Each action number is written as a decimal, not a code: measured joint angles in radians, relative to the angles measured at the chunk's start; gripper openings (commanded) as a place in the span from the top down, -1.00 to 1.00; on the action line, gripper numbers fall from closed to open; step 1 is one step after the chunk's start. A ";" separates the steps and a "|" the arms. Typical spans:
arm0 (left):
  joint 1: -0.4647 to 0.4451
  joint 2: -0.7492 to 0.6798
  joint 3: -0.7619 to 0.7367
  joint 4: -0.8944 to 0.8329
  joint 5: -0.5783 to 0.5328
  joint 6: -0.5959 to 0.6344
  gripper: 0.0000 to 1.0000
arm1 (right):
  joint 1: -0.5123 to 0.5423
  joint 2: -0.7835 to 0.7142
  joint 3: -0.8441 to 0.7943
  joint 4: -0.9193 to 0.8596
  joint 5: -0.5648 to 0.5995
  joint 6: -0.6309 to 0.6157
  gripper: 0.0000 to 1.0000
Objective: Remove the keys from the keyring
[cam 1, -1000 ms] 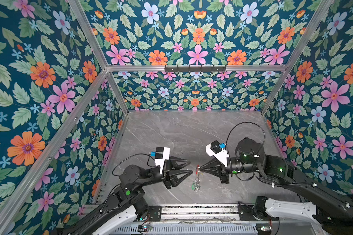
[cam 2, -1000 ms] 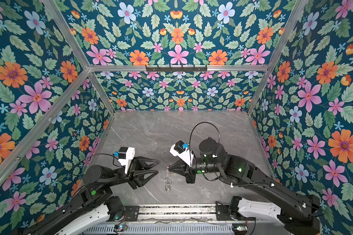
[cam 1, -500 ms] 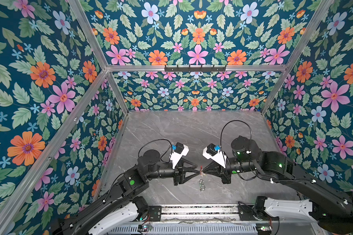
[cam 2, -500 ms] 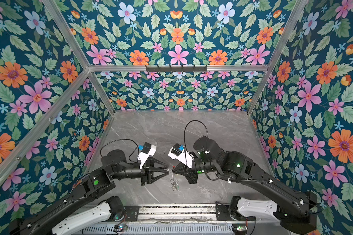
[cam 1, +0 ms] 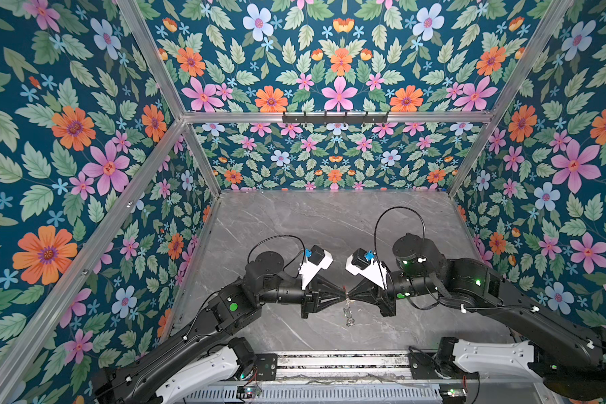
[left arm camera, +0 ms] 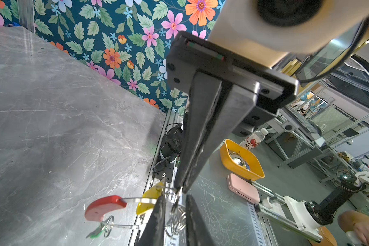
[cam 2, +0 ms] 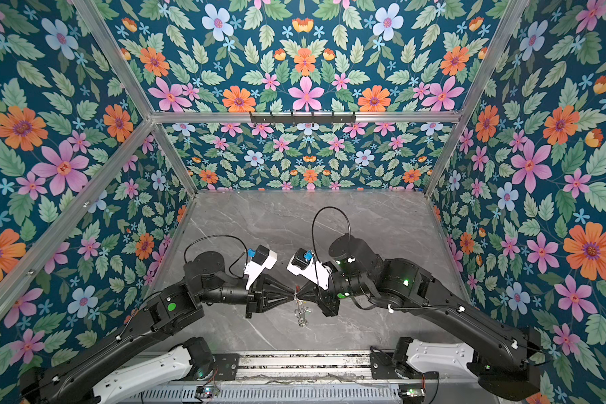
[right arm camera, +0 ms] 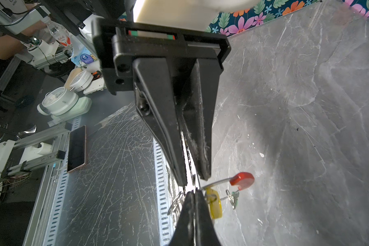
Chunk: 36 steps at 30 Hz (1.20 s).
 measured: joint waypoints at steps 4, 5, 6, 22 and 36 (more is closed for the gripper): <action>0.000 0.002 0.000 -0.002 0.008 0.003 0.69 | 0.000 0.001 0.000 0.000 0.000 0.000 1.00; 0.000 0.003 0.000 -0.002 0.010 0.003 0.69 | 0.000 0.002 0.001 0.000 0.000 0.000 1.00; 0.000 0.003 0.000 -0.002 0.010 0.003 0.69 | 0.000 0.003 0.001 0.000 0.000 0.000 1.00; 0.000 -0.014 -0.007 0.013 0.019 0.003 1.00 | 0.000 0.008 -0.002 0.023 -0.003 0.000 1.00; 0.000 -0.099 -0.032 0.048 -0.026 0.017 1.00 | 0.000 -0.184 -0.224 0.236 0.060 0.050 0.01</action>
